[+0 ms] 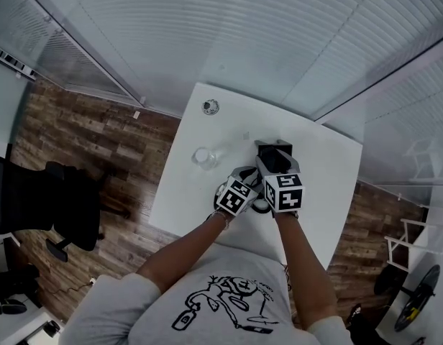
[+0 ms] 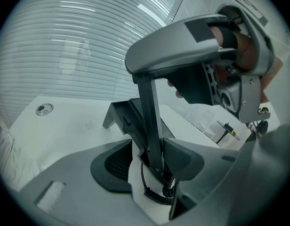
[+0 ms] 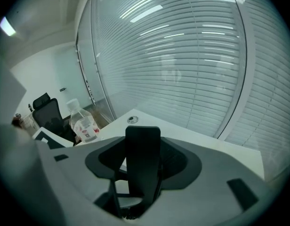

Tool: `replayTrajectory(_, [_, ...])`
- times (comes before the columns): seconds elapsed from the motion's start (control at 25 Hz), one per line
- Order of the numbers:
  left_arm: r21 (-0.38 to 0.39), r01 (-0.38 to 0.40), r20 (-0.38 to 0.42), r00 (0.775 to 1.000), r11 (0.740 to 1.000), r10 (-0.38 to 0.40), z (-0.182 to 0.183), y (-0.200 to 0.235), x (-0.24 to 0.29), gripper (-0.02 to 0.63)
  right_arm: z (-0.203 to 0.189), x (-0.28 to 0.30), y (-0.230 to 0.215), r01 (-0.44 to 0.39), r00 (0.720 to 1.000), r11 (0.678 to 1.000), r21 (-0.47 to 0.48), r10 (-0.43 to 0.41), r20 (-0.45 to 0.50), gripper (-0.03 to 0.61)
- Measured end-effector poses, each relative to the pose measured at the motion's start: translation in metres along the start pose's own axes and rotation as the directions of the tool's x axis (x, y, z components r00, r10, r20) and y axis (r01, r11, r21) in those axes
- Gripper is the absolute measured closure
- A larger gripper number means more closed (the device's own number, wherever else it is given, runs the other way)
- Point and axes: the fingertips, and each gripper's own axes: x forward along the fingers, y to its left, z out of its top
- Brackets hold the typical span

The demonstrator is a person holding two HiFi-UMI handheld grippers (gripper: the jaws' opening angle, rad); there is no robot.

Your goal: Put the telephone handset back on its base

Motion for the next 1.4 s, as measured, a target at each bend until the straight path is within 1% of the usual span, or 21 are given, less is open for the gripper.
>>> replayTrajectory(0.24, [-0.006, 0.012, -0.061, 0.998, 1.0, -0.012, -0.014, -0.001, 0.005, 0.413, 0.002, 0.016, -0.005, 0.004, 0.998, 1.0, 0.018, -0.002, -0.064, 0.367])
replayTrajectory(0.52, [0.019, 0.033, -0.137, 0.99, 0.999, -0.03, -0.037, -0.009, 0.009, 0.413, 0.001, 0.032, -0.012, 0.007, 0.989, 0.998, 0.067, 0.003, -0.148, 0.367])
replayTrajectory(0.68, [0.029, 0.052, -0.16, 0.986, 0.998, -0.047, -0.049, -0.019, 0.009, 0.413, 0.001, 0.033, -0.015, 0.002, 0.984, 0.996, 0.092, 0.015, -0.179, 0.368])
replayTrajectory(0.76, [0.05, 0.068, -0.172, 0.983, 0.996, -0.059, -0.054, -0.026, 0.006, 0.413, 0.001, 0.031, -0.017, 0.002, 0.982, 0.995, 0.102, 0.017, -0.188, 0.368])
replayTrajectory(0.8, [0.075, 0.077, -0.178, 0.982, 0.994, -0.063, -0.056, -0.031, 0.004, 0.413, 0.0, 0.031, -0.018, 0.002, 0.981, 0.994, 0.106, 0.019, -0.194, 0.368])
replayTrajectory(0.88, [0.153, 0.098, -0.197, 0.978, 0.983, -0.066, -0.062, -0.042, -0.001, 0.413, -0.005, 0.031, -0.02, 0.006, 0.978, 0.993, 0.119, 0.019, -0.207, 0.368])
replayTrajectory(0.96, [0.232, 0.125, -0.232, 0.97, 0.965, -0.07, -0.069, -0.054, -0.002, 0.413, -0.007, 0.03, -0.021, 0.013, 0.976, 0.992, 0.124, 0.014, -0.216, 0.368])
replayTrajectory(1.08, [0.317, 0.161, -0.298, 0.953, 0.935, -0.063, -0.083, -0.065, 0.001, 0.422, -0.011, 0.031, -0.021, 0.027, 0.974, 0.991, 0.129, 0.004, -0.229, 0.368])
replayTrajectory(1.24, [0.391, 0.194, -0.356, 0.933, 0.9, -0.047, -0.096, -0.074, 0.004, 0.563, -0.014, 0.031, -0.022, 0.039, 0.973, 0.989, 0.143, -0.005, -0.23, 0.367])
replayTrajectory(1.28, [0.408, 0.204, -0.367, 0.929, 0.89, -0.044, -0.098, -0.076, 0.005, 0.608, -0.014, 0.03, -0.021, 0.041, 0.973, 0.989, 0.145, -0.006, -0.229, 0.368])
replayTrajectory(1.36, [0.441, 0.226, -0.39, 0.92, 0.869, -0.042, -0.104, -0.081, 0.005, 0.611, -0.016, 0.029, -0.021, 0.043, 0.973, 0.987, 0.152, -0.007, -0.229, 0.367])
replayTrajectory(1.4, [0.443, 0.24, -0.401, 0.915, 0.864, -0.049, -0.106, -0.084, 0.004, 0.611, -0.019, 0.028, -0.022, 0.043, 0.974, 0.987, 0.156, -0.007, -0.228, 0.367])
